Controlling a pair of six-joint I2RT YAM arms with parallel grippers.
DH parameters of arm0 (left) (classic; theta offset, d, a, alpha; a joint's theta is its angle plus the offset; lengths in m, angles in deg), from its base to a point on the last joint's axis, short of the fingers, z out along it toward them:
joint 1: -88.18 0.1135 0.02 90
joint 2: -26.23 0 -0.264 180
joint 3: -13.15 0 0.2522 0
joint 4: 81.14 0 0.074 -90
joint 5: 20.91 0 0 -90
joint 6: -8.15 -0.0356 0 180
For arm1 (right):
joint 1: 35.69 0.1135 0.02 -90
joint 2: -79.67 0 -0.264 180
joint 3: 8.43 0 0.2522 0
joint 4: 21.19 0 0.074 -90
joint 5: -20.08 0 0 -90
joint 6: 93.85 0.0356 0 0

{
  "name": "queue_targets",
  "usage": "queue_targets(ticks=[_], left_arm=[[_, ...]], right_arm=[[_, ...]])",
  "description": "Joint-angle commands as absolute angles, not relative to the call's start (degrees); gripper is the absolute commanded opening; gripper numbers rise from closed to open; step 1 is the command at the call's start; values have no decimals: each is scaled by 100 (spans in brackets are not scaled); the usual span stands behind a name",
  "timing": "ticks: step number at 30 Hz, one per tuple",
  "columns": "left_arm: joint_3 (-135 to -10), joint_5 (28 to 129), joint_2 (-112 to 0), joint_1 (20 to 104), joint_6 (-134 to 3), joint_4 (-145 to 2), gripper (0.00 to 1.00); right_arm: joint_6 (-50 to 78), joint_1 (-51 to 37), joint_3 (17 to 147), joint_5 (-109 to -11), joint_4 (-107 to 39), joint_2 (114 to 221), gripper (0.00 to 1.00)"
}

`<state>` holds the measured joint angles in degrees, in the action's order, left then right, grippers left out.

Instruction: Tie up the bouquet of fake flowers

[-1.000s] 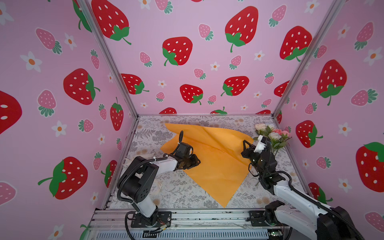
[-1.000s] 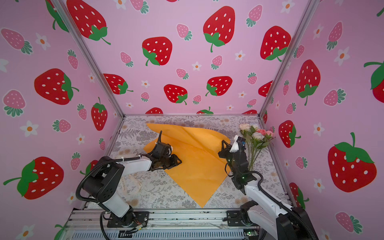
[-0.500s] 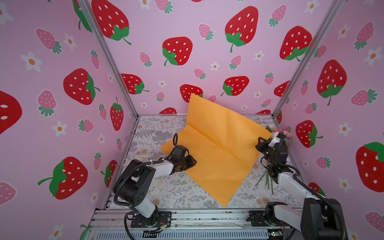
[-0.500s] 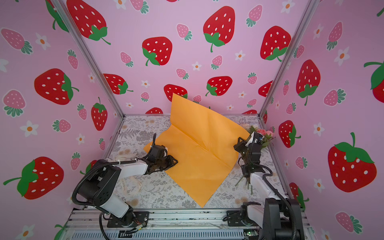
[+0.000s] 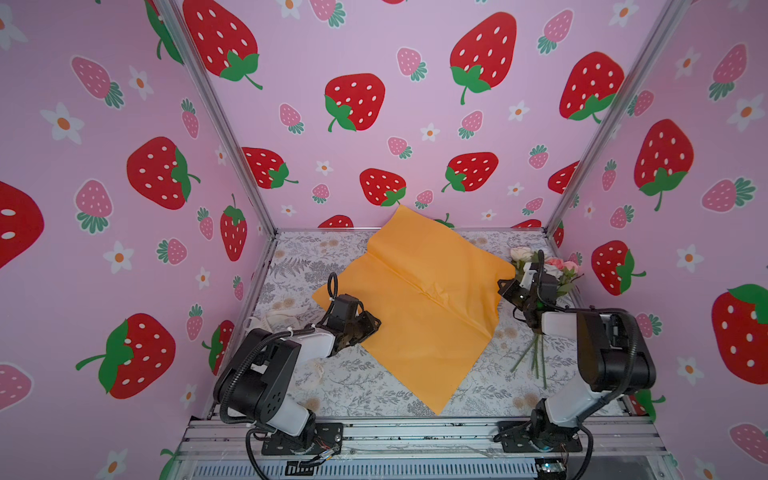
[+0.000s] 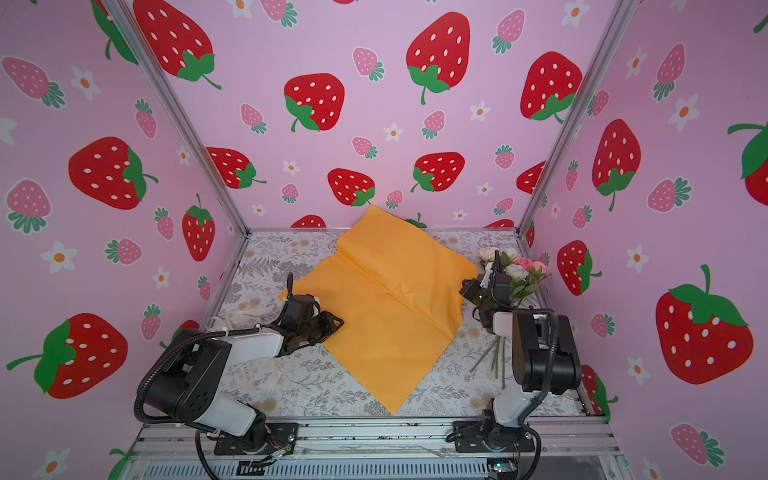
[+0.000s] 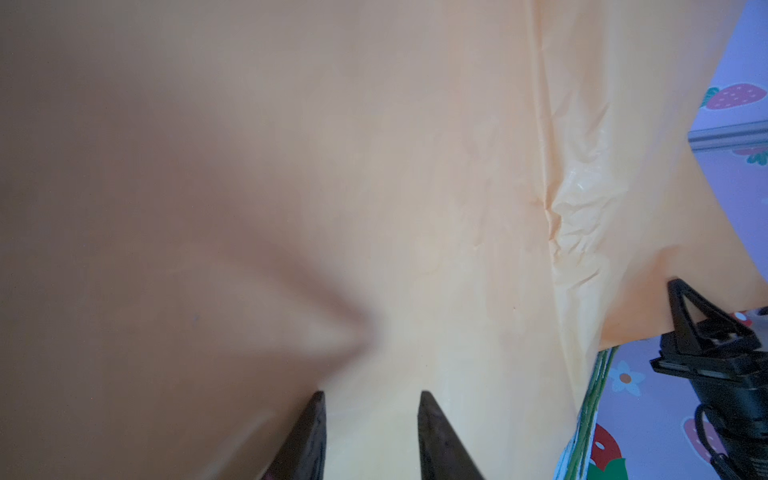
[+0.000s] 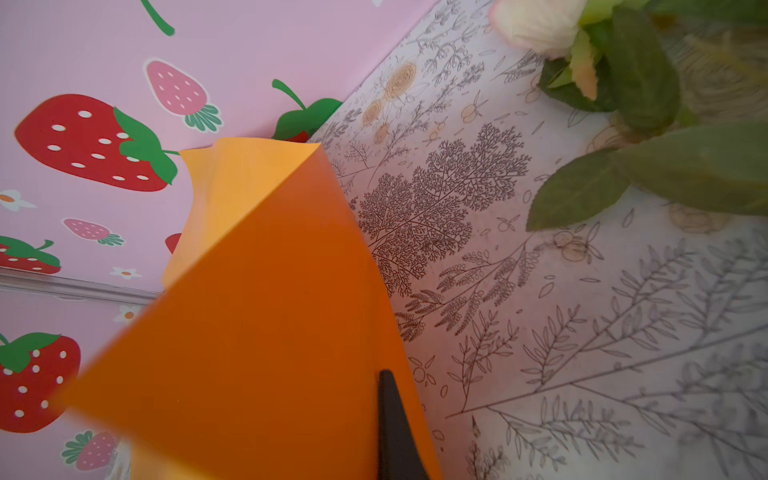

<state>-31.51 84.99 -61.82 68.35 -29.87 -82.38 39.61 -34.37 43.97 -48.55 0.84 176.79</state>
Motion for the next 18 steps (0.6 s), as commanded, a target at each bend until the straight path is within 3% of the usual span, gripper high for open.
queue_targets(ticks=[1,7,12,18], left_arm=[[-2824,8063,-6214,7075,-2875,-7371,39],[-2790,8041,-6014,7172,-2942,-7197,39],[-2828,8325,-5912,7170,-3041,-7334,42],[-3094,8693,-5584,7083,-3168,-7390,48]], right_arm=[[4008,-3472,4715,-4583,90,18120,0],[3789,-3467,4925,-4974,-241,18170,1],[3175,-3470,5248,-5342,-1176,17501,45],[2502,-3452,5559,-5611,-2453,16431,63]])
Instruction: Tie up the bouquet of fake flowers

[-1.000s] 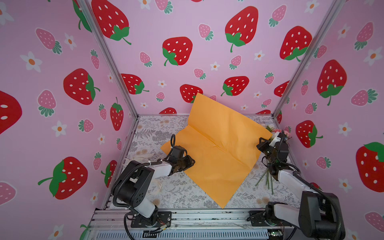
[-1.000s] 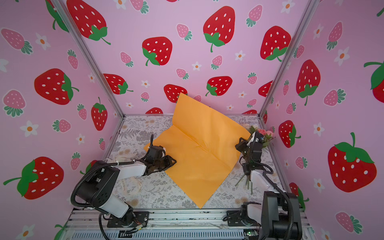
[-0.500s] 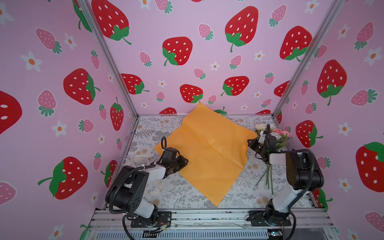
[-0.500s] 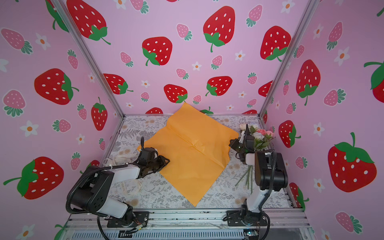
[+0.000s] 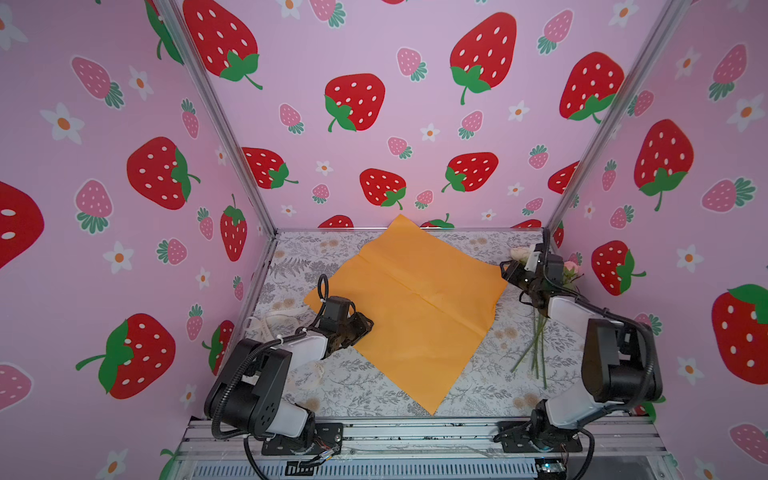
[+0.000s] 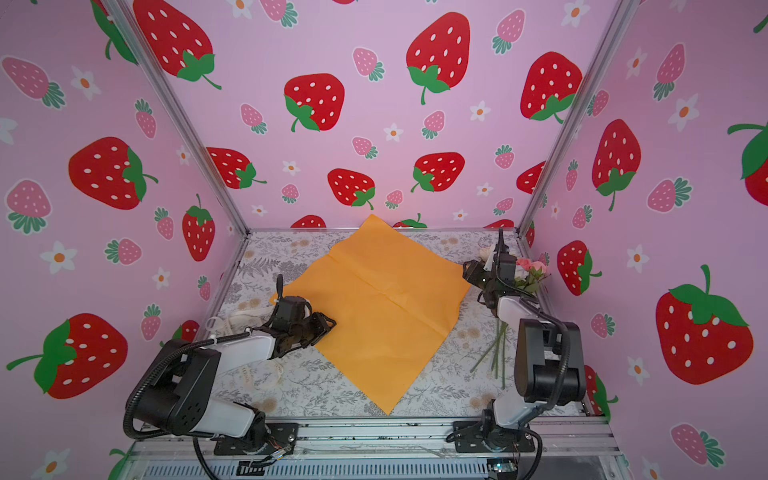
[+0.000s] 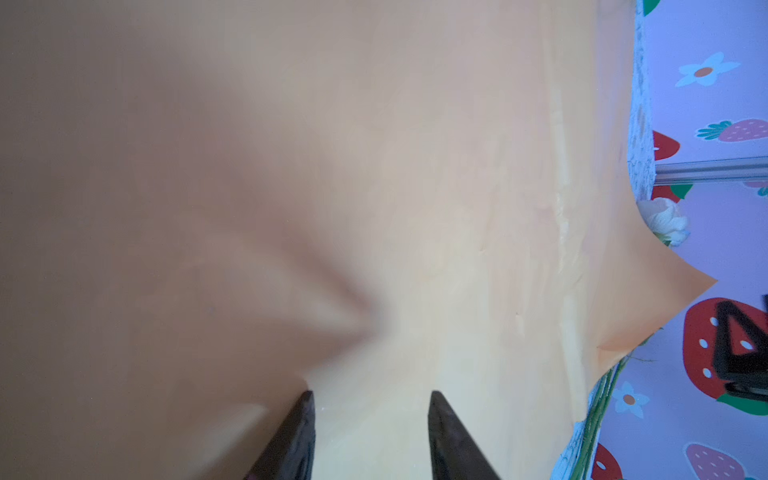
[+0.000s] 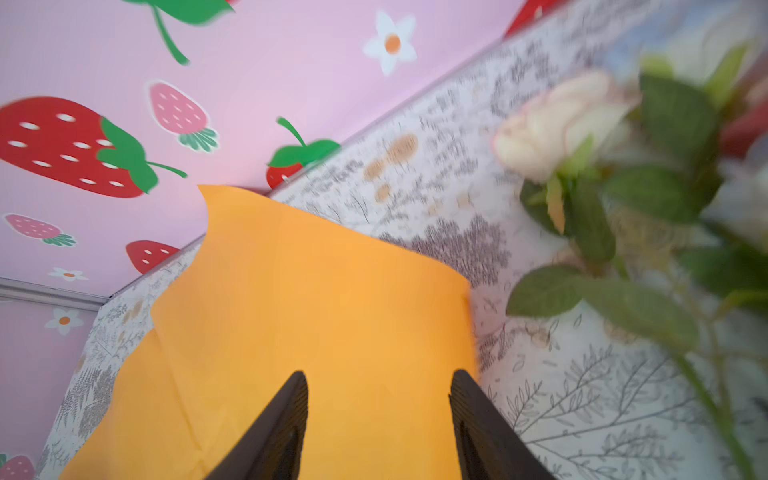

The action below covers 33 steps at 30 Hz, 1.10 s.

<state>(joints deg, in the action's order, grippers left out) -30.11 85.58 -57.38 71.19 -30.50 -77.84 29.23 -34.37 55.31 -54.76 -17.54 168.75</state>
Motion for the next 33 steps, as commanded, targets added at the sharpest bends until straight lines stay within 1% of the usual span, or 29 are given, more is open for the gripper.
queue_targets(ticks=[1,3,6,8,11,16,21,23,26,30,33], left_arm=[[-3187,8702,-5553,7061,-3214,-7301,49],[-3374,8747,-5533,6984,-3307,-7173,50],[-3586,8895,-5572,6873,-3363,-7150,52],[-3709,8952,-5583,6784,-3412,-7108,53],[-3844,8966,-5595,6667,-3470,-7022,53],[-3845,8979,-5635,6592,-3486,-6996,53],[-3788,8957,-5545,6571,-3498,-6946,53],[-3817,8935,-5490,6568,-3531,-6851,53],[-3899,8877,-5439,6563,-3668,-6706,48],[-3936,8572,-5201,6507,-3887,-6501,48],[-3919,8379,-4906,6457,-4049,-6431,51]], right_arm=[[2451,-3426,5449,-5285,-2389,16331,62],[2480,-3265,5274,-4632,-2436,16269,59],[2463,-2778,5079,-4257,-2715,16401,52],[2510,-2436,4930,-4131,-2711,16521,41],[2534,-2038,4781,-4238,-2693,16761,29],[2367,-1829,4640,-4528,-2914,17064,26],[1635,-1846,4804,-5208,-3540,17513,25],[1522,-1896,4872,-5308,-3647,17674,24],[1467,-1976,4978,-5265,-3702,17791,24],[1628,-2096,5353,-4865,-3952,17403,26],[1841,-2435,5524,-5360,-4030,16885,31]])
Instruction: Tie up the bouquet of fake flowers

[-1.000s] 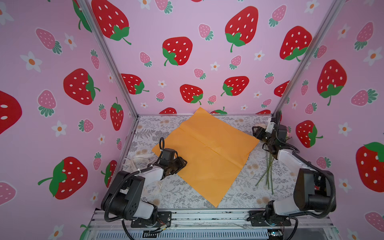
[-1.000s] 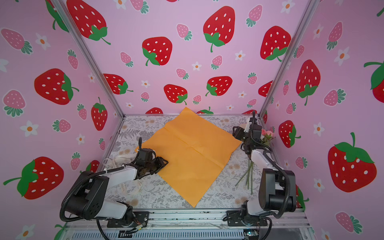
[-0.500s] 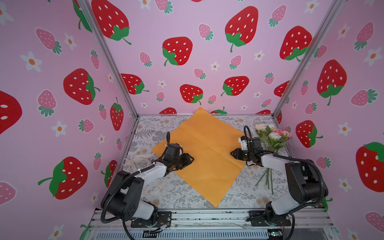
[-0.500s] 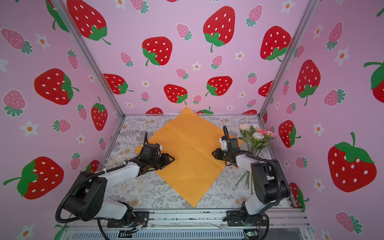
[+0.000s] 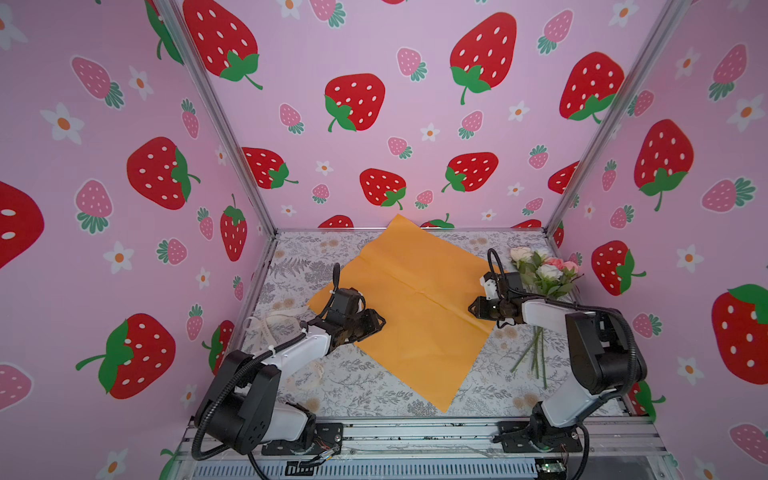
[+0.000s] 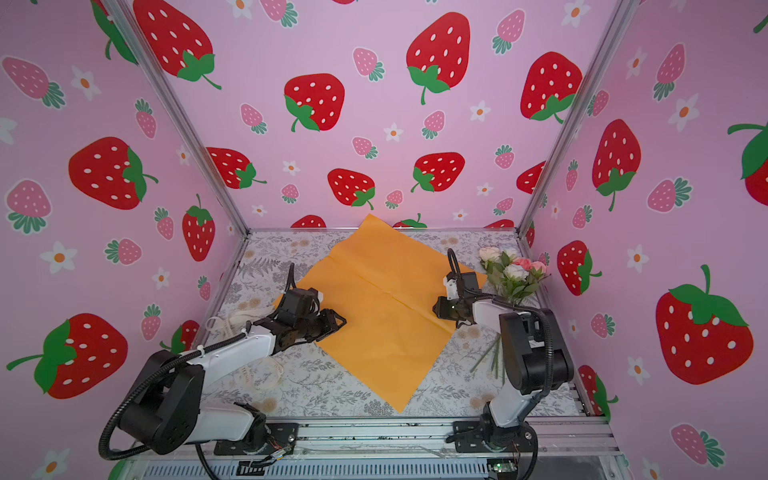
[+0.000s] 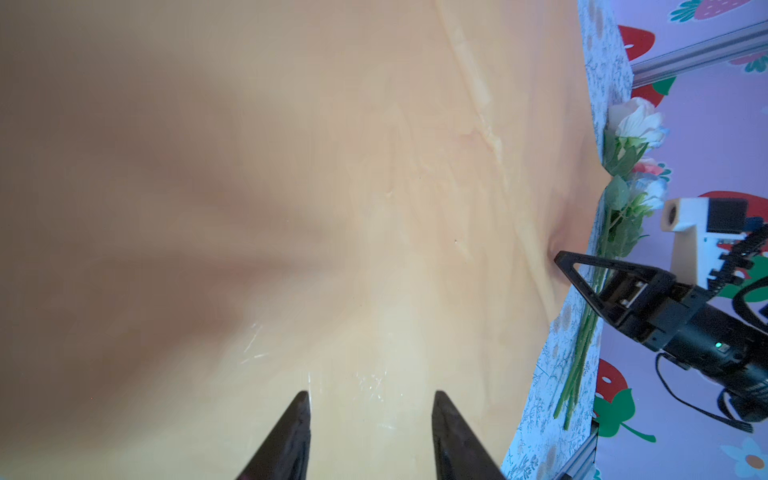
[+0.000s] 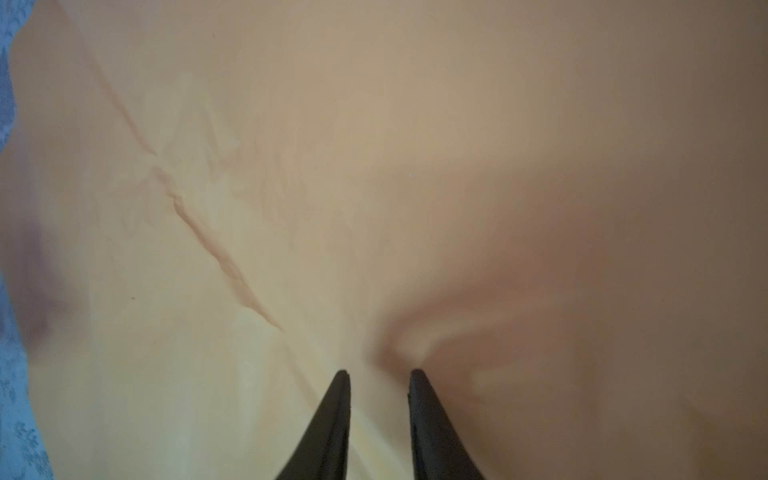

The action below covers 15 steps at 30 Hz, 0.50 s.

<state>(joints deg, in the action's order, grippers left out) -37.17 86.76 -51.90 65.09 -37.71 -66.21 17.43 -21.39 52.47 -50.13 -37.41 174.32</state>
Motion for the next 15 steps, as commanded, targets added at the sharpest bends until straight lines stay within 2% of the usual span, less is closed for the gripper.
queue_targets(ticks=[1,8,12,15], left_arm=[[-3924,8349,-4805,6446,-4114,-6414,51],[-4097,8384,-4183,6393,-4517,-6140,59],[-3984,8340,-3846,6392,-4667,-6210,64],[-3842,8266,-3757,6389,-4687,-6285,69]], right_arm=[[1901,-2647,5534,-5538,-4039,16753,31],[1996,-4470,5465,-5649,-4266,16388,32],[1866,-5073,5462,-5794,-4456,16345,30],[1652,-5160,5560,-5550,-4502,16484,17]])
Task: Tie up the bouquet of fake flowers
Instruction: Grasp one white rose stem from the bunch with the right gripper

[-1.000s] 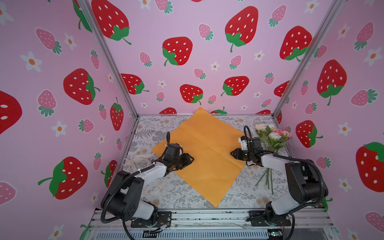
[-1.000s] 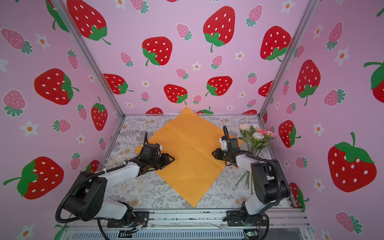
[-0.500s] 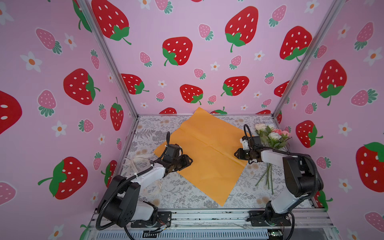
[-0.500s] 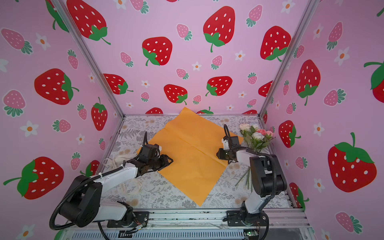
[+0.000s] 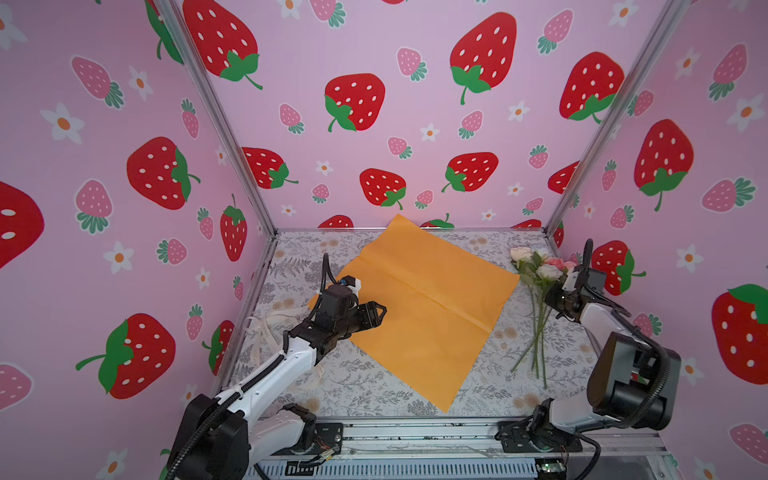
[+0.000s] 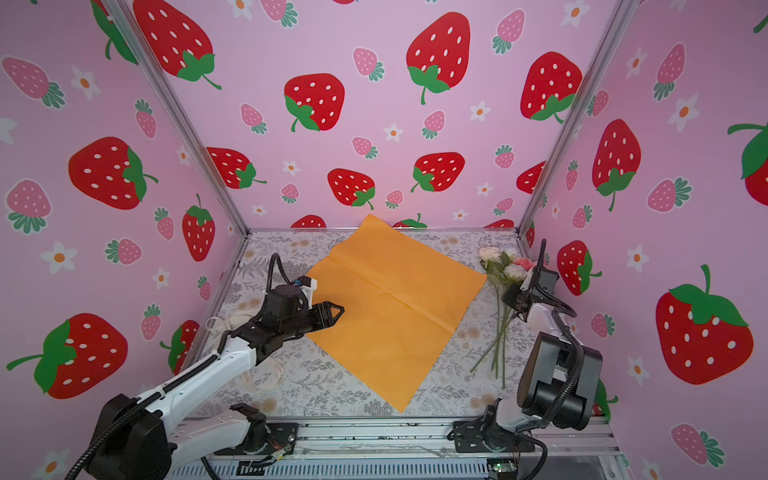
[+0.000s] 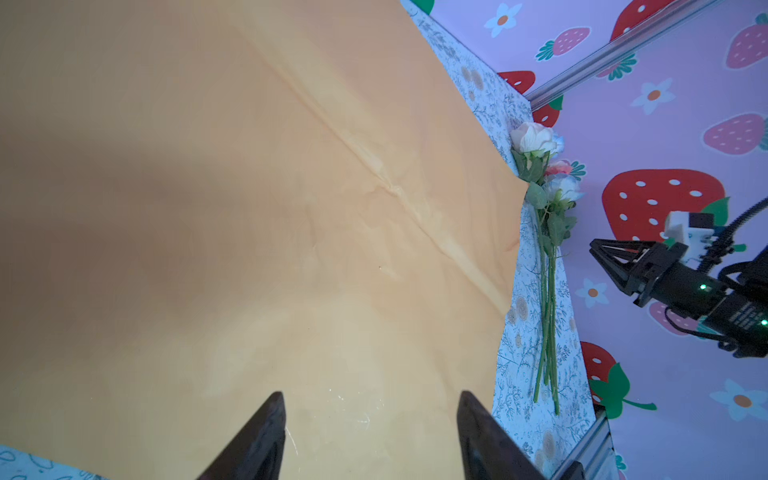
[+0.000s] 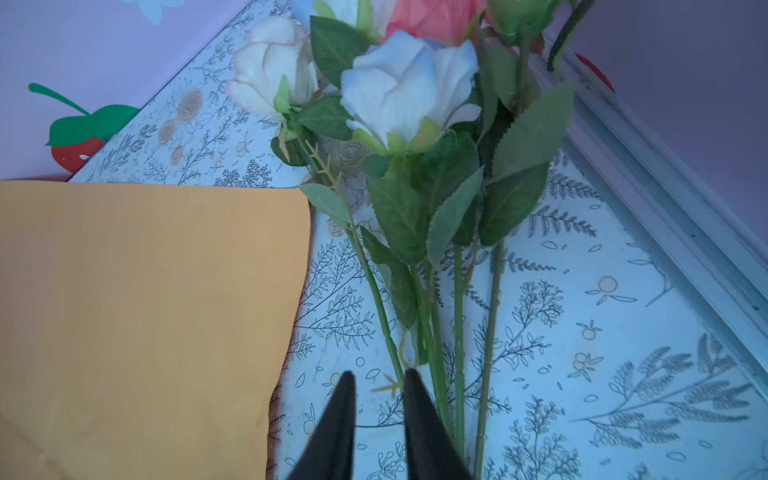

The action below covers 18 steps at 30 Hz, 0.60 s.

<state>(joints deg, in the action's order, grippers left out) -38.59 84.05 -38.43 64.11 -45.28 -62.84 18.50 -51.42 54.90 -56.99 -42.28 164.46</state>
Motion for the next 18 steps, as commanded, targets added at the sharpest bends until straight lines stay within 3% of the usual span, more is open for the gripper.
queue_targets(ticks=[1,8,12,18], left_arm=[[-3745,8308,-3776,6385,-4626,-6405,69],[-3418,8484,-3883,6397,-4468,-6747,70],[-3497,8464,-3941,6501,-4618,-6566,70],[-3494,8464,-3898,6568,-4664,-6463,71]], right_arm=[[1584,-5143,5618,-5297,-4524,16589,19],[1250,-4795,6112,-5305,-4919,17231,19],[1404,-4608,6326,-6452,-5164,17486,23],[1353,-4609,6386,-7085,-5258,17433,26]])
